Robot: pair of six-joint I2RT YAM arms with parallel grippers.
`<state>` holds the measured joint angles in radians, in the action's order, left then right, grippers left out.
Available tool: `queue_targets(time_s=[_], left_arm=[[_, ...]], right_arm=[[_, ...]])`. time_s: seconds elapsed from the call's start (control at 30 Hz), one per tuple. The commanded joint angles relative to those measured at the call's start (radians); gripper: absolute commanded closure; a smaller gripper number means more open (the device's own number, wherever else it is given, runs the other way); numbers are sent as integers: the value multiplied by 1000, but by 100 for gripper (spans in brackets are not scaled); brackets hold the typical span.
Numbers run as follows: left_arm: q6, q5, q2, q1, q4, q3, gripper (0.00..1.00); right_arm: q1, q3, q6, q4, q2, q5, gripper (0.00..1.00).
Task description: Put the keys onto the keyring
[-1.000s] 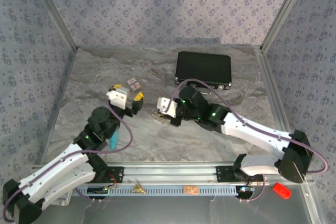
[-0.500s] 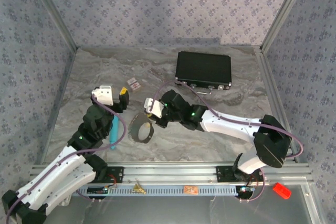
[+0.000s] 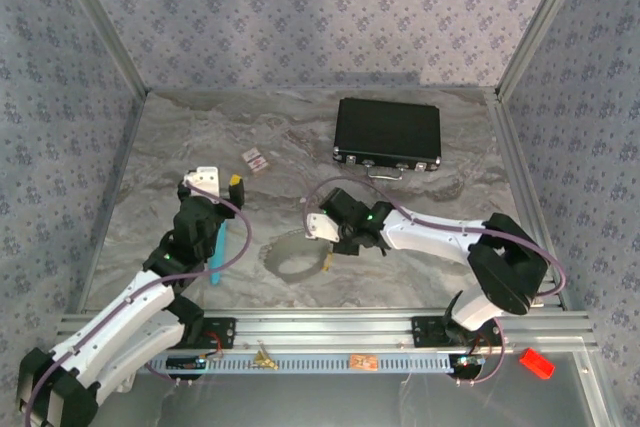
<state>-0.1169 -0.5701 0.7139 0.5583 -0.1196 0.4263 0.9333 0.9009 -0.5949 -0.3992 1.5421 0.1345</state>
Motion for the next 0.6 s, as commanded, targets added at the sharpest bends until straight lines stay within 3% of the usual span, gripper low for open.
queue_targets(time_s=[0.0, 0.17, 0.3, 0.43, 0.57], left_arm=[[20, -7, 27, -23, -80, -9, 17], [83, 26, 94, -67, -114, -6, 16], [126, 22, 133, -115, -147, -11, 15], [138, 37, 168, -195, -240, -53, 15], [140, 79, 231, -280, -327, -89, 14]], right_arm=[[-10, -26, -58, -113, 6, 137, 86], [-52, -46, -58, -139, -53, 154, 69], [-160, -63, 38, -77, -217, 15, 63], [-362, -179, 205, 199, -413, -133, 55], [-544, -324, 334, 480, -479, -87, 52]])
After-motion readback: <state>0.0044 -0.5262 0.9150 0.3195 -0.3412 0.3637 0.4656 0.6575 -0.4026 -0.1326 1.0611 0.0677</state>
